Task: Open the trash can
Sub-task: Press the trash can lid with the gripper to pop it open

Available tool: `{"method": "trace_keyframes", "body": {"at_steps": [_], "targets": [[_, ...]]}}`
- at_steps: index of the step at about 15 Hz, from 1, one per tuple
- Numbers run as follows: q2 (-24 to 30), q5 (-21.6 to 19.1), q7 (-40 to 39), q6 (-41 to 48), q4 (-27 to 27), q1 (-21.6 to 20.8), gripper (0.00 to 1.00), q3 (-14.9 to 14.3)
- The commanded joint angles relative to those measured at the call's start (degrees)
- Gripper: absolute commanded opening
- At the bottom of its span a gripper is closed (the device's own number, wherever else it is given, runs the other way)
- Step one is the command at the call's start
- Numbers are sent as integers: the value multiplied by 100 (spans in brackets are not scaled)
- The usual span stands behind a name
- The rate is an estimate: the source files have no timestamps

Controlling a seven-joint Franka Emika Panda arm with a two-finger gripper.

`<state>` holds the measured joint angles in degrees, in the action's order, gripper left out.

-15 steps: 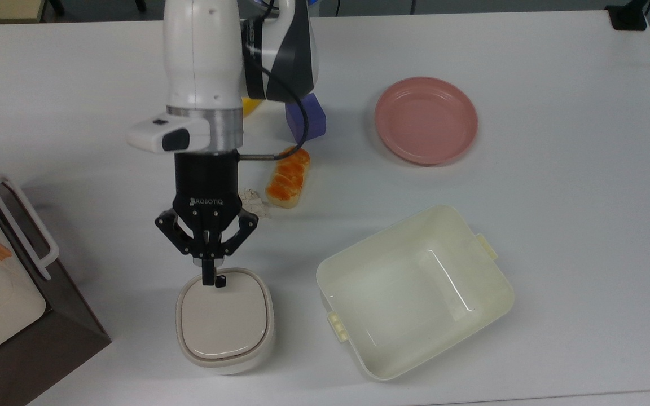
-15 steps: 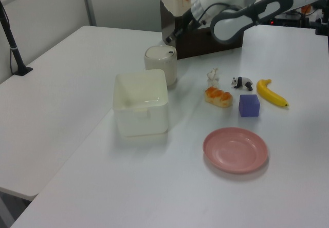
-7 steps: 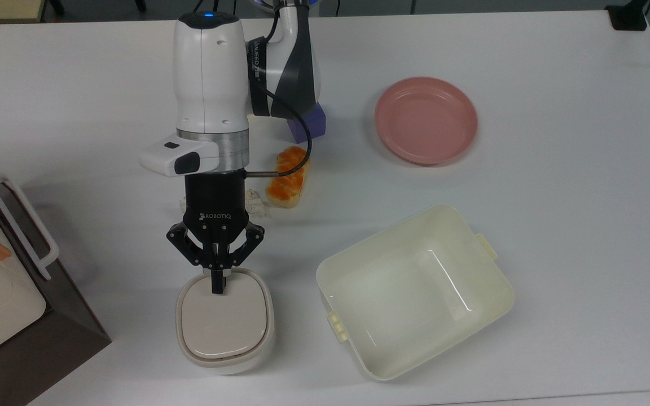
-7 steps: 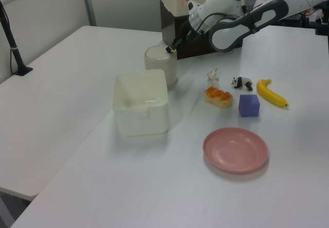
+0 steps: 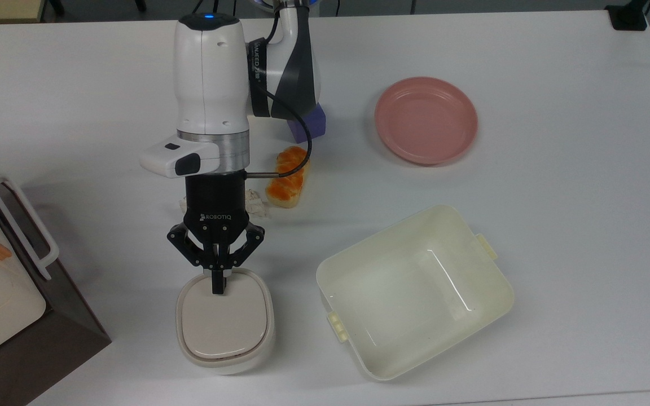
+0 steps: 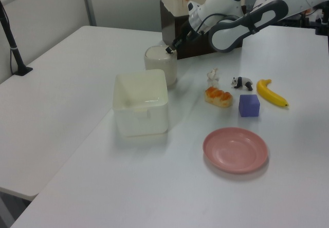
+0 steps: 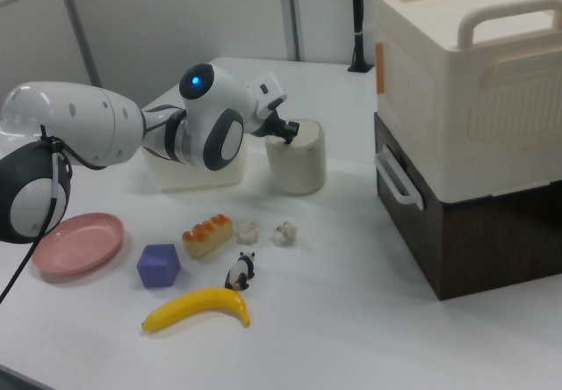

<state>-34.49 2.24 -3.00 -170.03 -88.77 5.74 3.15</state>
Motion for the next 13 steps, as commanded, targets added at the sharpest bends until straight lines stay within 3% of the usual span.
{"method": "trace_keyframes", "body": {"at_steps": [1, 5, 13], "targets": [[-173, -38, -86, 58, -105, -29, 0, 1], [371, -74, -60, 381, -87, -12, 0, 45], [1690, -215, 19, 2884, -96, -21, 0, 54]]}}
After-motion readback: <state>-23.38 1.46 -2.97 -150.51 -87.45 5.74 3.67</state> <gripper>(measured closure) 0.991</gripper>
